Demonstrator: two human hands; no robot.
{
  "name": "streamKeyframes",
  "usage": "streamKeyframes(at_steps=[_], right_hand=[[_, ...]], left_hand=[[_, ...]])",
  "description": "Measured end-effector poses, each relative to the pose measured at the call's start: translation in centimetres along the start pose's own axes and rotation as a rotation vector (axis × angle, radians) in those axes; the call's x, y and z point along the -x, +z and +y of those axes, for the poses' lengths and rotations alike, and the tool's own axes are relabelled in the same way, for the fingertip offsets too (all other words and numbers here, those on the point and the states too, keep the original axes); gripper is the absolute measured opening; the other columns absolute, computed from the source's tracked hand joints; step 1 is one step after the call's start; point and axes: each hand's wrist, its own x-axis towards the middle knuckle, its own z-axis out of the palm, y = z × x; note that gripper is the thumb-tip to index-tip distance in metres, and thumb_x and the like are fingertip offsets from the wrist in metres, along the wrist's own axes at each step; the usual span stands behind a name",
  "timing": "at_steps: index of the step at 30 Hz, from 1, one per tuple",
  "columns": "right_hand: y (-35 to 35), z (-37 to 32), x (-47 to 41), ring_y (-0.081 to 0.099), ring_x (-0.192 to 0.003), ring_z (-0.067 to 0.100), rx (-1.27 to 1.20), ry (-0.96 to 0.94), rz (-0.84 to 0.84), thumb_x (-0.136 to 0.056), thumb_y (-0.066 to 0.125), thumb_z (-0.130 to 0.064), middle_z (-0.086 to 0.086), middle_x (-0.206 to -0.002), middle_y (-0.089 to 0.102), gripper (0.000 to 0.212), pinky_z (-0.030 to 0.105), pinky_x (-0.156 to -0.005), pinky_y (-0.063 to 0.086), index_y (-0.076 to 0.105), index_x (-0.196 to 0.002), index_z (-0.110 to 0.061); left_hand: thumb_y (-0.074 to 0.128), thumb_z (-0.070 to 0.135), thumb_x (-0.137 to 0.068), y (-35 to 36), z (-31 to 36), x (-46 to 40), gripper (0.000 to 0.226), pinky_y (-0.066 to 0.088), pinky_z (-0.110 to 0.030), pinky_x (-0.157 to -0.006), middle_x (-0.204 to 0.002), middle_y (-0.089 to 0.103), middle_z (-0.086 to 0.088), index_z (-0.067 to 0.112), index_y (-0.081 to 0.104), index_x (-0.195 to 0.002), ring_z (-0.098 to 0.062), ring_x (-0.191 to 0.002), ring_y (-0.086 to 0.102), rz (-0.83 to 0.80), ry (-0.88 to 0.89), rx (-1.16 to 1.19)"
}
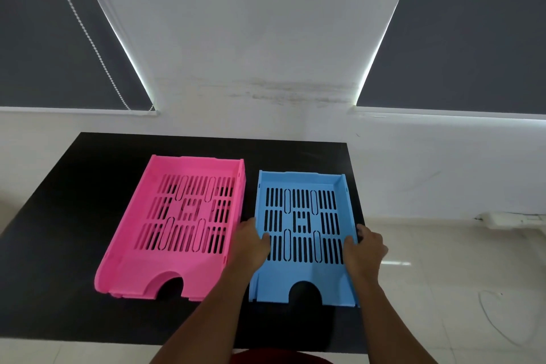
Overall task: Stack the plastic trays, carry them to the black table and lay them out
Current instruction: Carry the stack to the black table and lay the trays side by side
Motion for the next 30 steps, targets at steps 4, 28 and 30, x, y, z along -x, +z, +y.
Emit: streamKeyframes(at_steps=[4, 28, 30], right_hand=[[1.1, -3.3, 1.2, 0.045, -0.122, 0.033, -0.074, -0.046, -0.001, -0.094, 0.061, -0.013, 0.017, -0.128, 0.051, 0.041, 0.046, -0.092, 0.053, 0.055, -0.134, -0.007], [16.7, -17.0, 14.0, 0.067, -0.081, 0.031, -0.086, -0.130, -0.223, -0.098, 0.051, -0.013, 0.021, -0.100, 0.063, 0.016, 0.036, -0.069, 0.059, 0.064, -0.098, -0.005], [17.5, -17.2, 14.5, 0.066, -0.077, 0.029, -0.076, -0.098, -0.172, -0.098, 0.050, -0.011, 0.024, -0.101, 0.062, 0.016, 0.032, -0.063, 0.057, 0.063, -0.094, -0.002]], left_hand=[[0.062, 0.021, -0.096, -0.9, 1.1, 0.3, 0.055, 0.044, -0.048, -0.112, -0.146, 0.053, -0.010, 0.012, 0.044, -0.146, -0.026, -0.134, 0.051, 0.057, 0.084, 0.022], [0.048, 0.017, -0.102, -24.3, -15.3, -2.0, 0.017, 0.059, -0.026, -0.061, -0.095, 0.071, -0.006, 0.013, 0.064, -0.104, -0.015, -0.076, 0.071, 0.169, -0.074, 0.032], [0.044, 0.017, -0.104, -24.8, -16.1, -2.6, 0.022, 0.054, -0.021, -0.056, -0.088, 0.072, -0.007, 0.010, 0.065, -0.101, -0.014, -0.072, 0.072, 0.123, -0.085, 0.065]])
